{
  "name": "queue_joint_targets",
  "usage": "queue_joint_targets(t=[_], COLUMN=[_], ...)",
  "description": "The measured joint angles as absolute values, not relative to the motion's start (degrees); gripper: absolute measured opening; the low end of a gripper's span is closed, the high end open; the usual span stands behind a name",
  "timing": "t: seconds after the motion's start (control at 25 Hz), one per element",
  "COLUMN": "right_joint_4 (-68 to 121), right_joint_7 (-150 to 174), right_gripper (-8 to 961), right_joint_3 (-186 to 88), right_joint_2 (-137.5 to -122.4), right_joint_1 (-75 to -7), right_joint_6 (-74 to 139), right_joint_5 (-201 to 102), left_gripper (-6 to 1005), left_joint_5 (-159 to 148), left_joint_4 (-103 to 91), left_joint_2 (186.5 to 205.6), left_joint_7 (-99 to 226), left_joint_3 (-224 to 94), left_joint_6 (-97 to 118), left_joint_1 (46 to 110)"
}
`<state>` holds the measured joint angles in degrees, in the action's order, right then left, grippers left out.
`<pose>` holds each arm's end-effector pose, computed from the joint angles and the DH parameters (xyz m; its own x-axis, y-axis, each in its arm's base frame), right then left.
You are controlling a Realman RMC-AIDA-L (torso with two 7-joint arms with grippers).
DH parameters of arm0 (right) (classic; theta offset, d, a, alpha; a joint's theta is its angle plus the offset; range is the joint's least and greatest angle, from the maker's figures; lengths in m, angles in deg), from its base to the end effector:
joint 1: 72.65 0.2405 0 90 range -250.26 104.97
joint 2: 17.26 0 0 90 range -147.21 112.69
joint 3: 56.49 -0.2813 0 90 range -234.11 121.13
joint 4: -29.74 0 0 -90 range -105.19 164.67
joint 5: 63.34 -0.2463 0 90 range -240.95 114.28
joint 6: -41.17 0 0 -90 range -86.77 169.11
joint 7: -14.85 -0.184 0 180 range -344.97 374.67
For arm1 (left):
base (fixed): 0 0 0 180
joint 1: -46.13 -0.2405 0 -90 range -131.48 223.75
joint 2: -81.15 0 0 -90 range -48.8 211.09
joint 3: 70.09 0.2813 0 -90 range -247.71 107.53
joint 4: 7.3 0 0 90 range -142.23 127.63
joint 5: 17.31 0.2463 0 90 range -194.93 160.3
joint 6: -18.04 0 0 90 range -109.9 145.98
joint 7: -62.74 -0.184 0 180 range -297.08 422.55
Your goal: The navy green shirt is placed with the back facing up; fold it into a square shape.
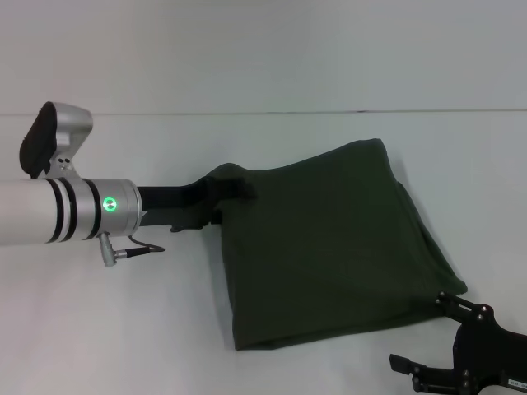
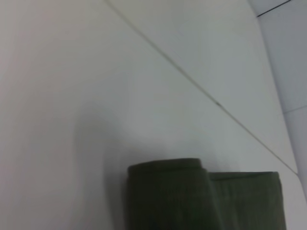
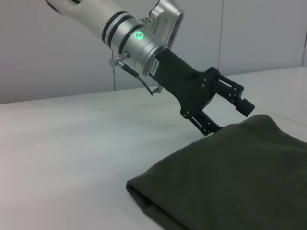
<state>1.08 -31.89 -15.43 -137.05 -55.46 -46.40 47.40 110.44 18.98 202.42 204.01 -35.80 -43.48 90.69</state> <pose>0.3627 0.2924 -0.0812 0.8746 -0.1333 -0.4661 -0.3066 -0.8968 -0.3189 -0.2743 0.4652 -0.1036 -0.0242 0.8792 0.4759 0.9927 -0.0350 0.1151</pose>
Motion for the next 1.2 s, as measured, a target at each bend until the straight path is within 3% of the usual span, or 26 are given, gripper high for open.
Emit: queue_joint_targets(t=[0.2, 0.48, 0.92, 1.12, 1.2], right_joint_4=[1.09, 0.99, 1.06, 1.09, 1.09], right_joint_7=[-32.04, -32.45, -32.62, -32.62, -32.68], right_gripper=[915, 915, 914, 914, 914], right_joint_3=[-15.56, -15.56, -15.53, -15.53, -15.53], right_joint_2=[-137.05, -137.05, -137.07, -137.19, -137.22], right_joint_1=[-55.45, -55.18, -54.63, -54.44, -54.4], right_joint_6=[-46.39, -46.45, -46.26, -46.19, -46.15], right_joint_5=[47.28, 47.26, 47.08, 47.05, 47.01], left_gripper=[763, 530, 299, 65, 24], left_joint_5=[109.37, 109.41, 109.45, 109.09, 109.05], left_joint_4=[20.13, 19.95, 19.98, 19.86, 19.91], left_joint_2=[203.39, 203.26, 203.1, 203.02, 202.93], left_joint_7=[201.57, 201.09, 199.74, 197.87, 197.17], left_joint_3=[-33.98, -33.96, -33.97, -34.37, -34.54], left_joint_6=[-41.91, -41.63, -40.86, -40.58, -40.43], left_joint_1=[90.21, 90.37, 90.4, 89.87, 89.6])
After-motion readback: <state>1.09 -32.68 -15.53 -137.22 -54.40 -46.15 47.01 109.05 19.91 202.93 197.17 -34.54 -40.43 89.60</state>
